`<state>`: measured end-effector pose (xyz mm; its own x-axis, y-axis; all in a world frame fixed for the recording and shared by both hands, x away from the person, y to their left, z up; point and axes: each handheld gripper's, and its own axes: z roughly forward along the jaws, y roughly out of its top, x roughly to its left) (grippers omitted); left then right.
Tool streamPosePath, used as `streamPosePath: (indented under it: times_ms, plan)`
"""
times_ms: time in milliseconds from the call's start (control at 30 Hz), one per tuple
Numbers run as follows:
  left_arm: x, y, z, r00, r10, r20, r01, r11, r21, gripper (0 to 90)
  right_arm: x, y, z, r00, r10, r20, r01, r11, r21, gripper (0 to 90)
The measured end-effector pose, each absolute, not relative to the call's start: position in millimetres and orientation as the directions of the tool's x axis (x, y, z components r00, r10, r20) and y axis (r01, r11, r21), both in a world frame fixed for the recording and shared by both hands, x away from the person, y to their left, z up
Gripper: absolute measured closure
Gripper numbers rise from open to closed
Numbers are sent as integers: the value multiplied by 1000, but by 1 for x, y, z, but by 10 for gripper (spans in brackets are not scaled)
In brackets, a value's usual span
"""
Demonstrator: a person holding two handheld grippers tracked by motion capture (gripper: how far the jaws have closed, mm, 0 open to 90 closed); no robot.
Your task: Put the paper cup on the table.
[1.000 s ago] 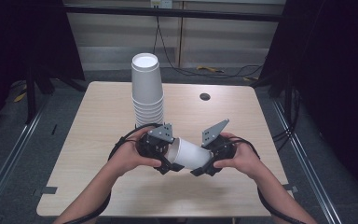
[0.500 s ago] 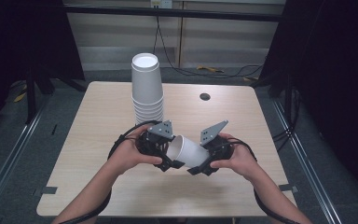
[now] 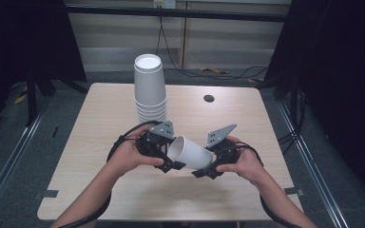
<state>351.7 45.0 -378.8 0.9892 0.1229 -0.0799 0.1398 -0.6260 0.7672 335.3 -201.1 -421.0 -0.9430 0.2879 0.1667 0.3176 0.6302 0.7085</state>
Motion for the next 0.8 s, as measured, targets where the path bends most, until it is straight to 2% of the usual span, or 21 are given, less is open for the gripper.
streamPosePath:
  times_ms: [467, 800]
  plan:
    - [353, 48, -379, 986, 151, -77, 160, -680, 715, 121, 334, -233, -432, -913, 376, 161, 374, 608, 701, 172]
    - [351, 44, -380, 985, 158, -71, 165, -722, 672, 120, 332, -261, -451, -854, 509, 103, 414, 546, 728, 166]
